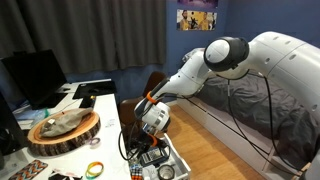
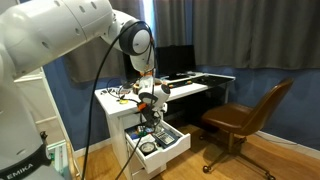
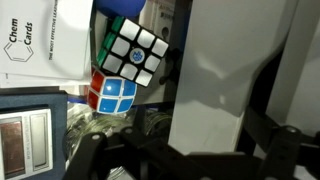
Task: Open the top desktop drawer
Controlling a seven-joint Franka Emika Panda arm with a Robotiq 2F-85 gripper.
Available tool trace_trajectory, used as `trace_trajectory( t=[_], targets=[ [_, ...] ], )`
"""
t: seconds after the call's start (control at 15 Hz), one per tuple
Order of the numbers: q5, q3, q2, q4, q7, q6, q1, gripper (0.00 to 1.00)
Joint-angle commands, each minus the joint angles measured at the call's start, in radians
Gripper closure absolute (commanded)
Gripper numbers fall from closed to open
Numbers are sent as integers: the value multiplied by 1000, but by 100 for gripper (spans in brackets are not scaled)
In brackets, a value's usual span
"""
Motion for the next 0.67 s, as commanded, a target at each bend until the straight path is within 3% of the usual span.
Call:
trace_trajectory(
  t=[0.0,0.2,0.6],
  targets=[
    [-20,59,105,106,-15,-4,-35,0],
    [-15,83,160,158,-16,-8,-49,0],
    [-5,149,254,226,-108,-132,-130,0]
  ],
)
